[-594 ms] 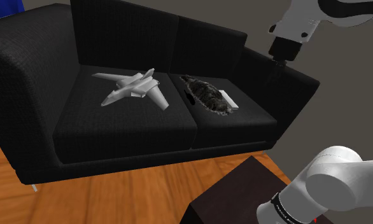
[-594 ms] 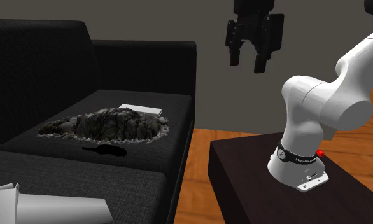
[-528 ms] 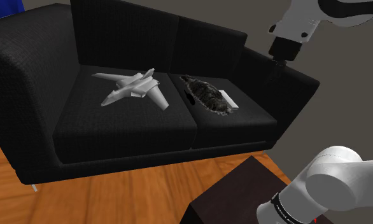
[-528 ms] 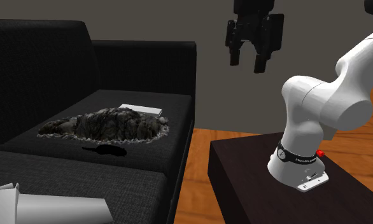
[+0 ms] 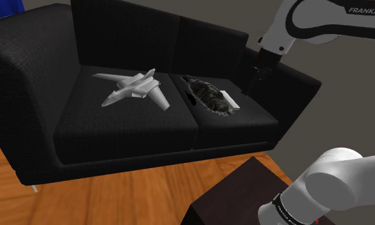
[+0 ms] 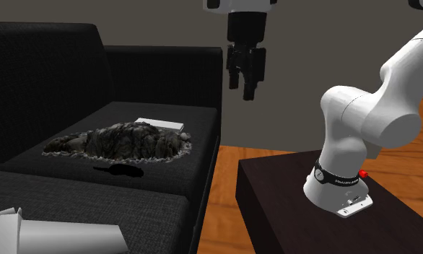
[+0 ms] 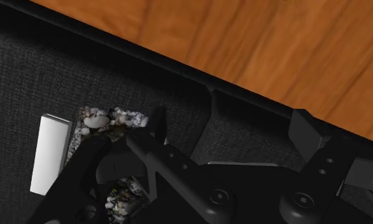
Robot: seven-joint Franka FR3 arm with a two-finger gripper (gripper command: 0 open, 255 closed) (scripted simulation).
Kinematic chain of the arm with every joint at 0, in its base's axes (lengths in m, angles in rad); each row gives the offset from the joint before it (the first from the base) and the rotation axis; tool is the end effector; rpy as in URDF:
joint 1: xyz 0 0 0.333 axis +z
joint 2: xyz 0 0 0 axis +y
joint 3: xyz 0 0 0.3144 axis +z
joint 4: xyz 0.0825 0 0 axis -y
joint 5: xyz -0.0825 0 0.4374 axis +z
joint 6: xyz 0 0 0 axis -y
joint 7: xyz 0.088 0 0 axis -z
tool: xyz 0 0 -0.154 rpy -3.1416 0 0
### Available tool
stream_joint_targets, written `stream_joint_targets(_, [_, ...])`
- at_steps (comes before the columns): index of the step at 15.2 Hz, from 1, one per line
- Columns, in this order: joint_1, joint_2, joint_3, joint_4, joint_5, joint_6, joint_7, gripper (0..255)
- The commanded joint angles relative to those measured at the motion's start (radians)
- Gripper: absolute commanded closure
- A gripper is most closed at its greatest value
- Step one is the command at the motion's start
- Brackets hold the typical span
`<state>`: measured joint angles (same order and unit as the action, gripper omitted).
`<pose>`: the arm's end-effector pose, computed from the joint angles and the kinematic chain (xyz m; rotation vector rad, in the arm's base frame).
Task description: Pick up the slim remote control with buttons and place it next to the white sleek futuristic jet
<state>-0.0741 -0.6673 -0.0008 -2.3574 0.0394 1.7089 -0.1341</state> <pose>0.4045 -0.0248 0.5087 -3.1029 -0.0843 -0.0354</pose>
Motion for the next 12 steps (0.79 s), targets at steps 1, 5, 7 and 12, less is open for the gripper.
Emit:
stream_joint_targets(1, [-0.013,0.047,-0.013,-0.005,-0.010,0.070,-0.005,0])
stream_joint_targets(5, [-0.040,0.147,-0.044,0.000,-0.026,0.197,-0.019,0])
stream_joint_targets(7, [-0.052,0.201,-0.060,0.009,-0.031,0.258,-0.026,0])
stream_joint_targets(12, [-0.079,0.346,-0.100,0.055,-0.033,0.398,-0.045,0])
